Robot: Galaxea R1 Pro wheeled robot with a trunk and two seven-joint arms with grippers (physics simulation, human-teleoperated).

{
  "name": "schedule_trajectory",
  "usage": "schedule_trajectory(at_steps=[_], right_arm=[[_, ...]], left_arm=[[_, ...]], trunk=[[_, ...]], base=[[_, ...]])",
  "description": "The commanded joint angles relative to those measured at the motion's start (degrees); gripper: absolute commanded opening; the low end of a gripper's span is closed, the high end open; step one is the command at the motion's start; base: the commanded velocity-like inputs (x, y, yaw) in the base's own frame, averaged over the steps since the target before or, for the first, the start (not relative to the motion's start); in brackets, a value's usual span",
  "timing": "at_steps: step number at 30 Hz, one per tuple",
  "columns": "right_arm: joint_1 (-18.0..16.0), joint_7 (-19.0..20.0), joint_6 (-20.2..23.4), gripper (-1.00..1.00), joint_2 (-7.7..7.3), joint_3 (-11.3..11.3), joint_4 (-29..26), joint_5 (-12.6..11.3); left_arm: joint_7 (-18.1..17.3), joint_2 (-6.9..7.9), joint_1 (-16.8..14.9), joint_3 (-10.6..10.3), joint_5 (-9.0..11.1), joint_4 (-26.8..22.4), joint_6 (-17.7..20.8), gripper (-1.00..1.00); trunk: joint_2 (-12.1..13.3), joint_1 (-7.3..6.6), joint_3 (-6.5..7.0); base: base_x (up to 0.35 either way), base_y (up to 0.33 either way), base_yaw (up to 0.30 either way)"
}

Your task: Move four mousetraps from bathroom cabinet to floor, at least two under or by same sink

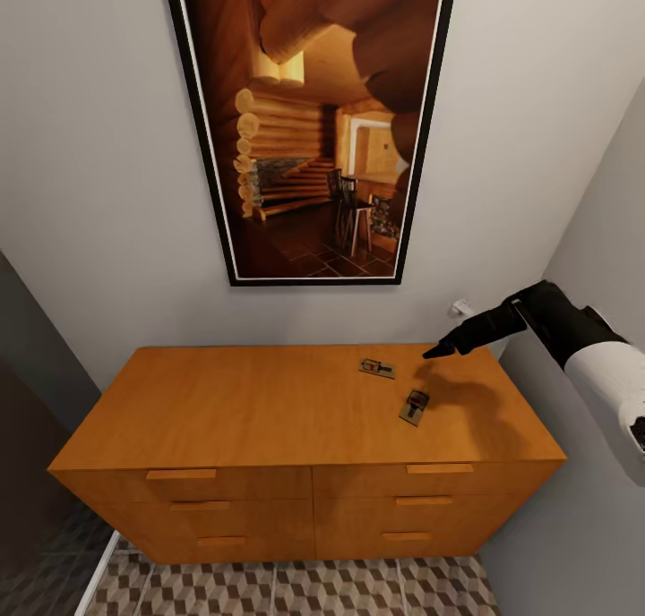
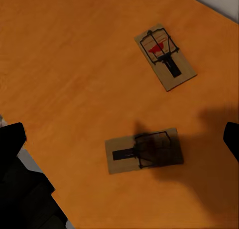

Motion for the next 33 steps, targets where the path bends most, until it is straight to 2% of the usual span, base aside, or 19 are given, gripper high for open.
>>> schedule_trajectory(at_steps=[1,3,8,21,33], right_arm=[[0.17,0.14,0.46,1.0,0.42,0.16,-0.06,0.17],[0.52,0.01,-0.84,1.0,1.03,0.16,-0.02,0.2],[0.67,-0.04,-2.63,1.0,1.14,0.12,-0.01,0.21],[0.81,-0.04,-3.11,1.0,1.16,0.18,-0.04,0.3],[1.04,-0.09,-3.11,1.0,1.24,0.23,-0.01,0.38]], left_arm=[[-0.45,0.0,-0.04,-0.22,0.62,0.08,-0.25,1.0],[-0.26,0.0,-0.04,-0.22,0.62,0.05,-0.25,1.0],[-0.1,0.0,-0.06,-0.22,0.62,0.04,-0.25,1.0],[-0.3,-0.06,-0.04,-0.16,0.62,0.04,-0.25,1.0],[-0.37,-0.09,-0.06,-0.14,0.62,0.04,-0.25,1.0]], trunk=[[-0.11,0.03,-0.1],[-0.11,0.03,-0.1],[-0.11,0.03,-0.1],[-0.11,0.03,-0.1],[-0.11,0.03,-0.1]], base=[[0.0,0.0,0.0],[0.0,0.0,0.0],[0.0,0.0,0.0],[0.013,-0.004,0.0],[0.08,-0.102,0.0]])
